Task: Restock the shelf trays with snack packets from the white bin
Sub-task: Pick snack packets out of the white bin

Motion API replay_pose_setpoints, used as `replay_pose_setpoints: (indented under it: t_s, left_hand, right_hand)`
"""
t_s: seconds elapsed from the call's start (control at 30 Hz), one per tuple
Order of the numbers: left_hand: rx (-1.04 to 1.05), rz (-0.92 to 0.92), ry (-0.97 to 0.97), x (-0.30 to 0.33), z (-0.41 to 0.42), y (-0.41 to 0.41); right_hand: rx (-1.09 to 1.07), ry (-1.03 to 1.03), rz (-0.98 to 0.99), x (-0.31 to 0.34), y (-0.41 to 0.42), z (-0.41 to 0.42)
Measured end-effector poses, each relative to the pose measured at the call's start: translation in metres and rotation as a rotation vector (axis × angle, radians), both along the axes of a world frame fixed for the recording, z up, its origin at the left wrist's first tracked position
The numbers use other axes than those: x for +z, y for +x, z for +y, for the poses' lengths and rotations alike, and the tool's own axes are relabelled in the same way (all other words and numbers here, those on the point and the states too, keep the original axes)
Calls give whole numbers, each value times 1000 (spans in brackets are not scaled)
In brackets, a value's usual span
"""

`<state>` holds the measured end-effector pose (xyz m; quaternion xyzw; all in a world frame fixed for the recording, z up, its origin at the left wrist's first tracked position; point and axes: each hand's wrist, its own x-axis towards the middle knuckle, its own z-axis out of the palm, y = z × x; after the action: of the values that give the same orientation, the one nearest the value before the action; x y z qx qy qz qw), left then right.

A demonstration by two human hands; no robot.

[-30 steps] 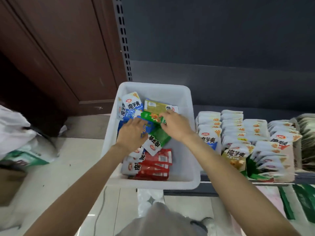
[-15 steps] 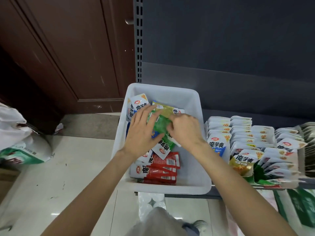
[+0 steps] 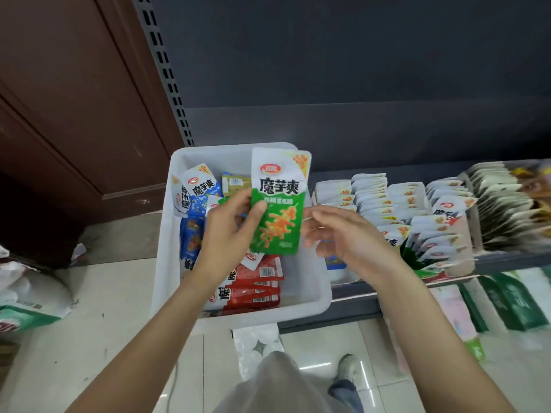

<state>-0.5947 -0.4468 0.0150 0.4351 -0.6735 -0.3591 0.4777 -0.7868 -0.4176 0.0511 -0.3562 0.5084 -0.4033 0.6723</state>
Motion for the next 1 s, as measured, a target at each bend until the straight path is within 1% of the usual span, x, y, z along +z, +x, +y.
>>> replay_pose_setpoints:
  t_s: [0.03,0.1,0.23,0.33,0.4,0.47,0.5,0.53,0.6,0.67,0.7,0.77,0.83,0.9,1.0]
  left_hand:
    - [-8,69,101,5,0,-10]
    - [-52,55,161,12,-1,-29]
    - [-156,-50,167,19,11,-66]
    - [-240,-70,164,20,28,-106]
    - [-233,-35,129,22,38,-136]
    - [-185,-23,81,19,43,-164]
    - [-169,-52,41,15,43,-175]
    - [-163,-129,-25,8,42,-186]
    - [-194,-401,-195,-9,40,-205]
    - [-270,-656,-313,-28,41,-225]
    - [-307,-738,-336,-35,42,-235]
    - [-330,-833,-407,-45,40,-251]
    - [-300,-892,-492,-49,30,-261]
    - [-271,-962,-481,-49,15,-263]
    - [-317,-1048,-413,-47,2,-261]
  right_hand:
    - [9,-69,118,0,-6,5]
    - [-39,-152,257,2,-21,13]
    - [-173,-225,315,10,-55,24]
    - [-185,-350,387,14,-92,37]
    - [-234,-401,363,13,-124,50]
    - [-364,-411,287,10,-163,66]
    - [-449,-417,248,8,-183,75]
    - [-530,-428,222,6,-202,84]
    - [-632,-446,227,-2,-236,101]
    - [-634,-449,239,-11,-257,114]
    - [-610,-441,232,-17,-263,118]
    - [-530,-410,211,-31,-270,122]
    - [-430,-385,218,-45,-270,119]
    - [-341,-380,222,-56,-266,111]
    - [-250,-385,170,-67,-253,95]
